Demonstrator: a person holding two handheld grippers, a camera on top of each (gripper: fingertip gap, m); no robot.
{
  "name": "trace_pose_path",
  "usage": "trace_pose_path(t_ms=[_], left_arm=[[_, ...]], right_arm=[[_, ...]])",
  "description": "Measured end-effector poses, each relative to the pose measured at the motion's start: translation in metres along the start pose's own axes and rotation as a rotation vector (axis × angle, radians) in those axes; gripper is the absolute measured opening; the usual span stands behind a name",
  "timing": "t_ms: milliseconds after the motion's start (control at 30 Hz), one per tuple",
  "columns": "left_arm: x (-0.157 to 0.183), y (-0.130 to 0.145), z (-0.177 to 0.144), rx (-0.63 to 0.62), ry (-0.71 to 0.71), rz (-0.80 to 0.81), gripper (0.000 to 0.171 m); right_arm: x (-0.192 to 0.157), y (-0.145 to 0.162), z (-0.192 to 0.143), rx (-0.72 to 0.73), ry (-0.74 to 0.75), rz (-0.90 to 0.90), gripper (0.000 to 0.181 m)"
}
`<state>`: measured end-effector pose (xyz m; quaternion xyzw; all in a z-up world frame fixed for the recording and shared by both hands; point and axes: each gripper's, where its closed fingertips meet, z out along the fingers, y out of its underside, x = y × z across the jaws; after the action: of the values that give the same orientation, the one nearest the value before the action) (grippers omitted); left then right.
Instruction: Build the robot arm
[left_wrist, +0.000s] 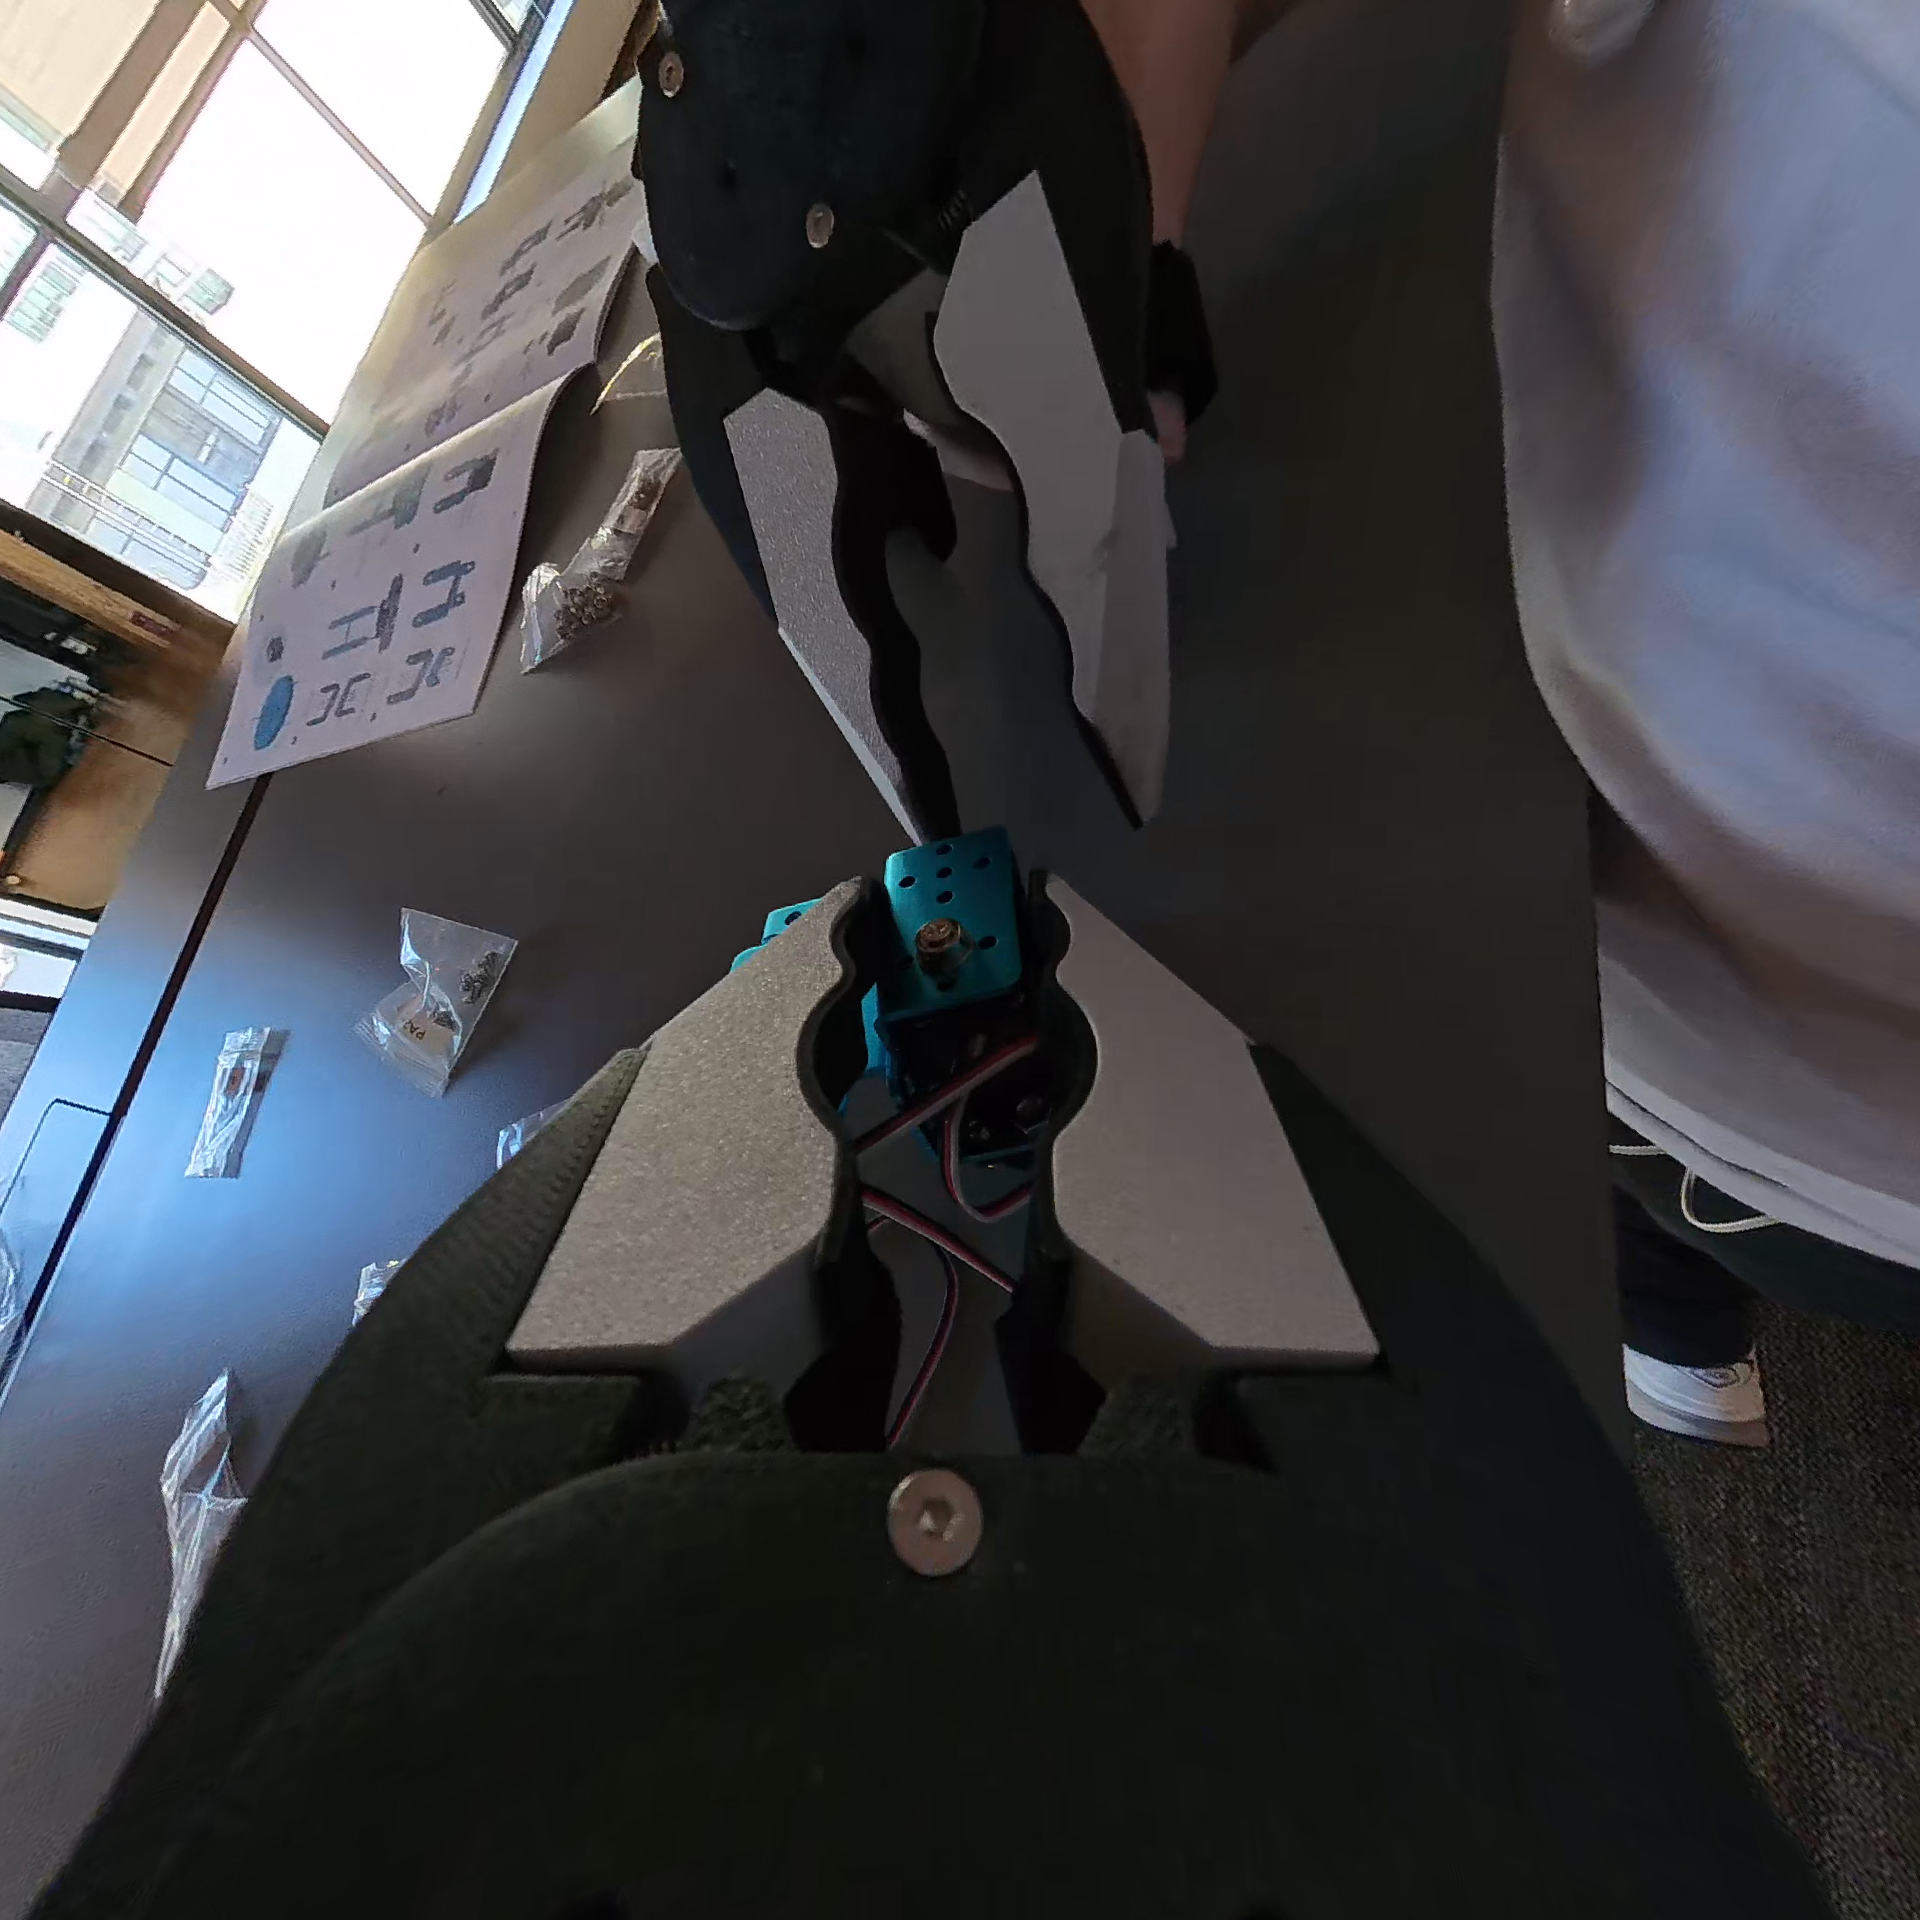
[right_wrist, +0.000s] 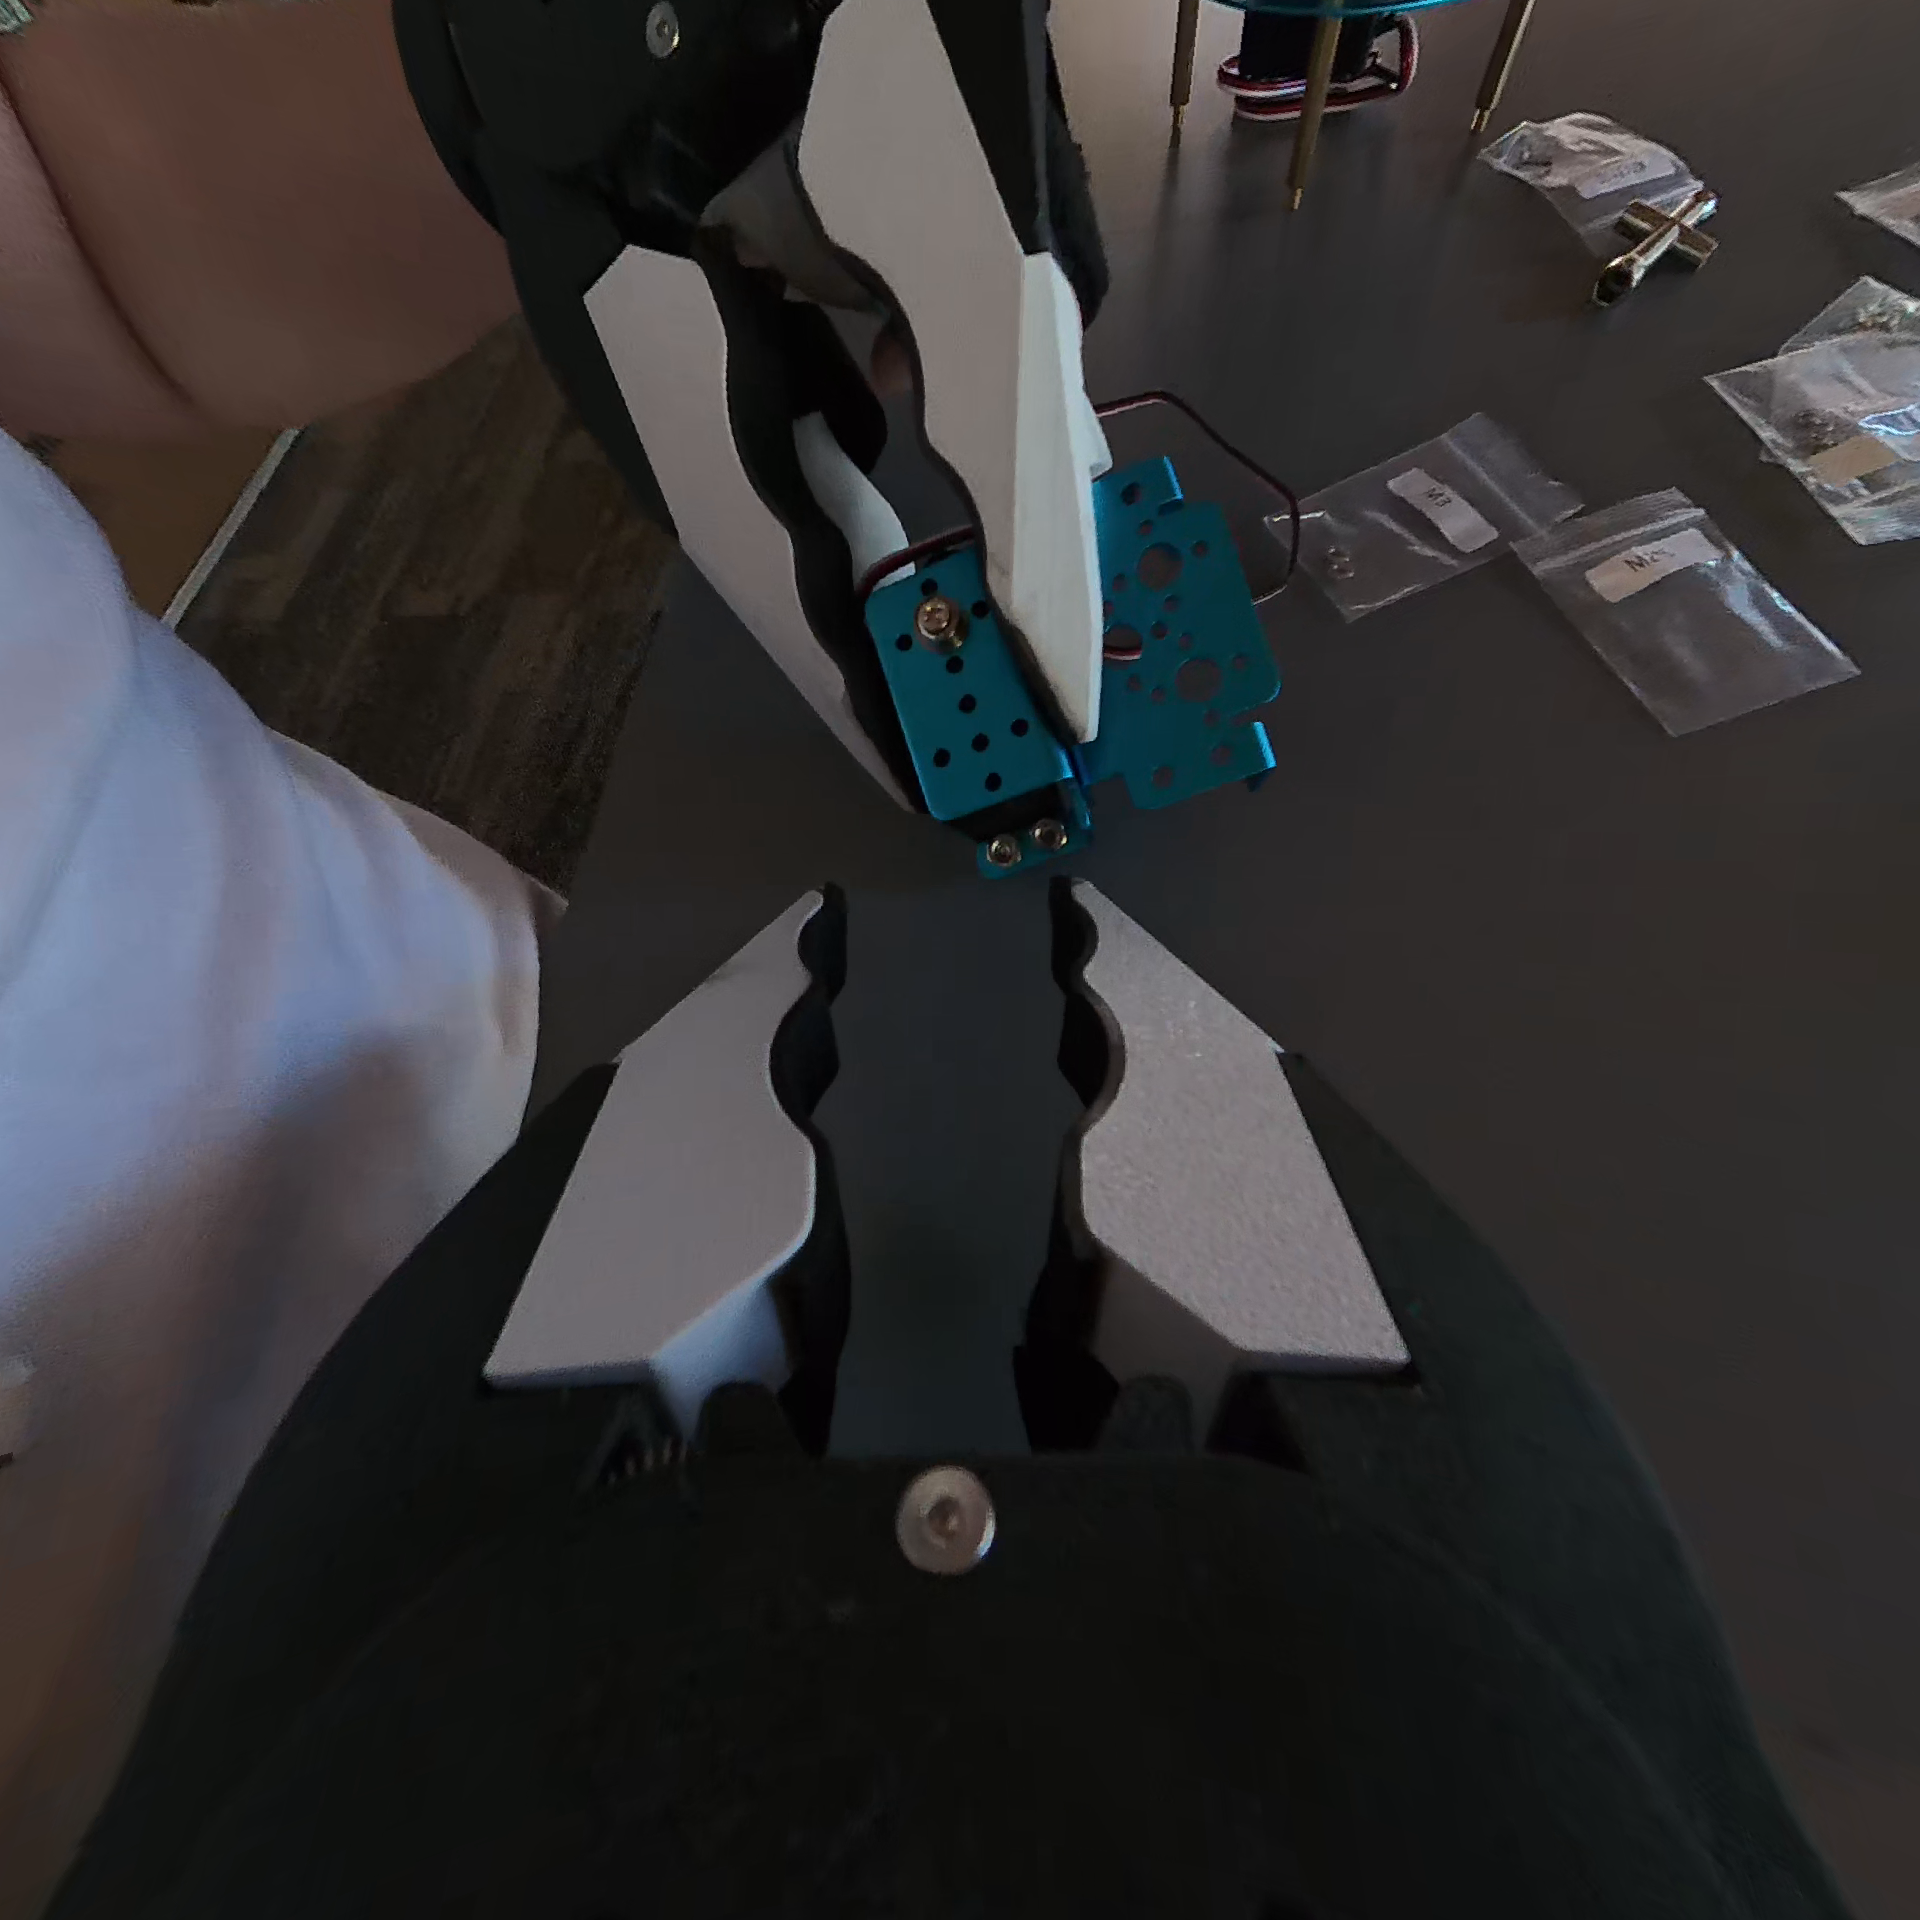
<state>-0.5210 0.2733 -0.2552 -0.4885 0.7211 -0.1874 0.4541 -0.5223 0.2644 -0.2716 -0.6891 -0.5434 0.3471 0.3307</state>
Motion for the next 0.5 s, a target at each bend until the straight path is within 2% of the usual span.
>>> trace_pose_path(t_ms=[500], left_arm=[[0.0012, 0.0, 0.0031, -0.064, 0.004, 0.034, 0.028]], right_arm=[[0.0029, 0.0057, -0.0059, -0.011, 0.01, -0.007, 0.04]])
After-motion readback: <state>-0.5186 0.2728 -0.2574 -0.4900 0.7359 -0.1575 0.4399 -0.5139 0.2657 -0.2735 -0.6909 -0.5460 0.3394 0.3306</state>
